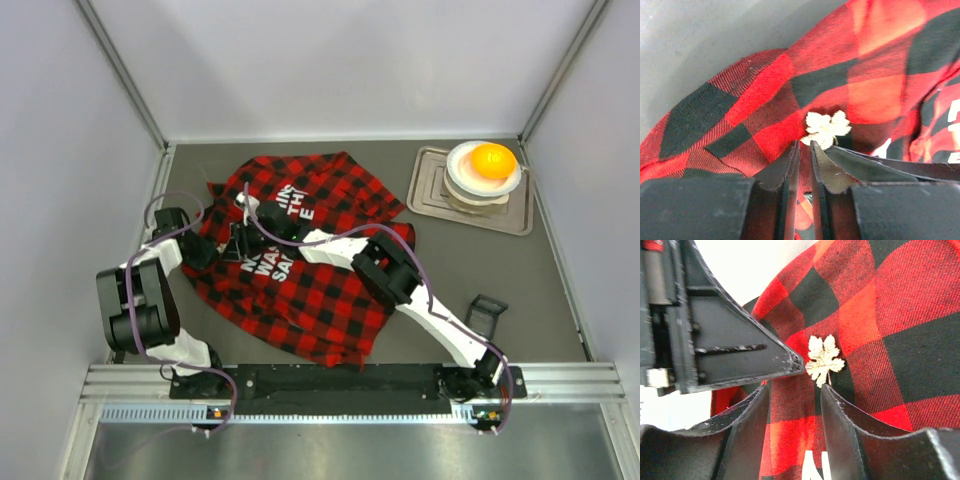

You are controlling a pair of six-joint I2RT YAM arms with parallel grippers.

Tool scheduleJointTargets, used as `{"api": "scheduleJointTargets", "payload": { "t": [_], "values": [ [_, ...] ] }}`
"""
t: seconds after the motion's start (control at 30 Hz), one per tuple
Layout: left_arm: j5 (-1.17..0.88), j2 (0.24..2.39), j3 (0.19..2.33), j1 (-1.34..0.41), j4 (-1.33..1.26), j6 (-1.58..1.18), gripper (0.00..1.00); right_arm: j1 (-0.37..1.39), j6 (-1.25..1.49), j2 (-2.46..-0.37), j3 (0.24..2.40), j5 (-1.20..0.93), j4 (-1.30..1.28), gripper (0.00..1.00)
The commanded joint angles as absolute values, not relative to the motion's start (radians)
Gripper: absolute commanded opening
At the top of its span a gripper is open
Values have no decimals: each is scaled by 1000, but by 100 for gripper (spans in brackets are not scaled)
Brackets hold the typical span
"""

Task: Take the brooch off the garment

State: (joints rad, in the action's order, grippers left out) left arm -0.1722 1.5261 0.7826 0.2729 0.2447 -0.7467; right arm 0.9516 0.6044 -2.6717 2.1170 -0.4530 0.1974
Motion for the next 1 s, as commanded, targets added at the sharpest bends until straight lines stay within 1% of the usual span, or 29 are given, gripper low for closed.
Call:
{"api": "scheduleJointTargets", "payload": {
  "t": [0.0,0.13,0.2,0.37,0.43,0.47,0.5,0.63,0.73,0.87,0.97],
  "values": [
    [-201,1586,811,278,229,-756,19,931,568,-2645,2151,-425,144,46],
    [-179,1595,807,276,235,-750,19,931,531,-2645,2155,-399,132,45],
    [-163,1598,799,278,244,-749,17,928,517,-2649,2172,-391,120,45],
    [-161,1605,788,278,247,-744,13,927,499,-2695,2249,-402,69,46],
    [-170,1602,787,278,244,-739,13,927,494,-2695,2243,-397,66,48],
    [-170,1597,788,276,245,-733,15,927,494,-2692,2241,-396,64,49],
    [-172,1594,787,276,242,-730,17,927,495,-2691,2240,-391,61,52],
    [-175,1553,775,278,236,-730,27,927,495,-2692,2243,-374,57,56],
    [-189,1548,769,279,229,-738,33,927,514,-2721,2278,-394,58,57],
    [-257,1571,761,299,186,-749,33,928,571,-2749,2299,-457,83,54],
    [-287,1546,729,308,129,-765,34,930,618,-2755,2299,-492,121,45]
  ]
}}
